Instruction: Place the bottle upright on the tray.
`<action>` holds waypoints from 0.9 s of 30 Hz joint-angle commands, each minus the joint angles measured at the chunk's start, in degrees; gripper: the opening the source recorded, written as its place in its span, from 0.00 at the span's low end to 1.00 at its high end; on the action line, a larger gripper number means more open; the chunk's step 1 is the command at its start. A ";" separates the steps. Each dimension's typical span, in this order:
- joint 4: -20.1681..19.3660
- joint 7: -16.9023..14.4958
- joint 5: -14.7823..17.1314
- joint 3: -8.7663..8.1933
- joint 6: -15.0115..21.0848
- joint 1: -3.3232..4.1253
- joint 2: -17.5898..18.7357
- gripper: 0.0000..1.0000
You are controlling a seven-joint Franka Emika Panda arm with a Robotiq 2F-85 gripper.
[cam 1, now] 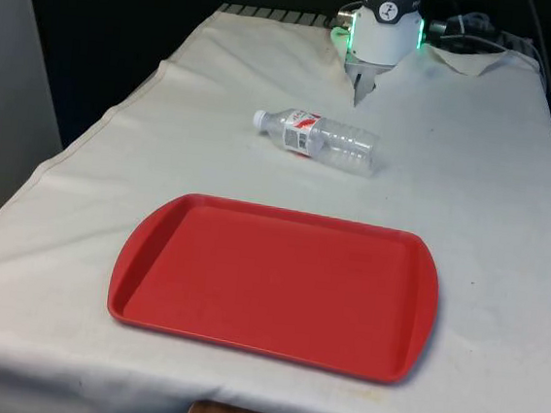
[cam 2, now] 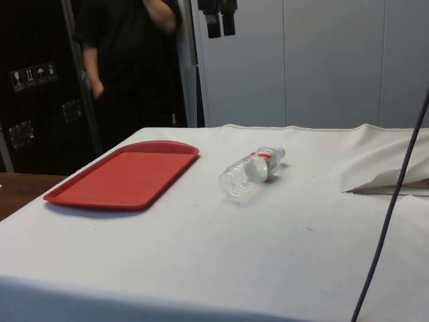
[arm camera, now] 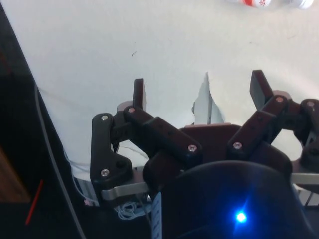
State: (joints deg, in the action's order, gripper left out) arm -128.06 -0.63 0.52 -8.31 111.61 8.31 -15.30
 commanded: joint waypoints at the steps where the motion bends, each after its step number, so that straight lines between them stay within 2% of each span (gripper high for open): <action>1: -0.97 0.69 -0.57 0.23 1.09 -0.17 -0.92 1.00; 9: -4.93 1.15 -0.74 0.57 3.90 -0.17 -3.84 1.00; 10: -4.24 0.40 -0.17 0.29 2.86 0.00 -3.27 1.00; 12: -6.07 1.55 -0.74 0.80 4.93 -0.17 -4.64 1.00; 19: -8.71 2.81 -0.69 1.32 7.22 -0.23 -6.25 1.00; 20: -7.79 1.89 -0.17 1.03 6.07 0.00 -5.56 1.00; 21: -8.71 2.81 -0.69 1.32 7.22 -0.23 -6.25 1.00; 25: -10.26 3.67 -0.69 1.55 8.19 -0.23 -7.28 1.00; 27: -10.60 4.18 -0.69 2.18 8.42 -0.11 -7.56 1.00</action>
State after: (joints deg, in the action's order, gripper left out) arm -138.31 2.69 0.34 -6.53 119.35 8.31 -22.52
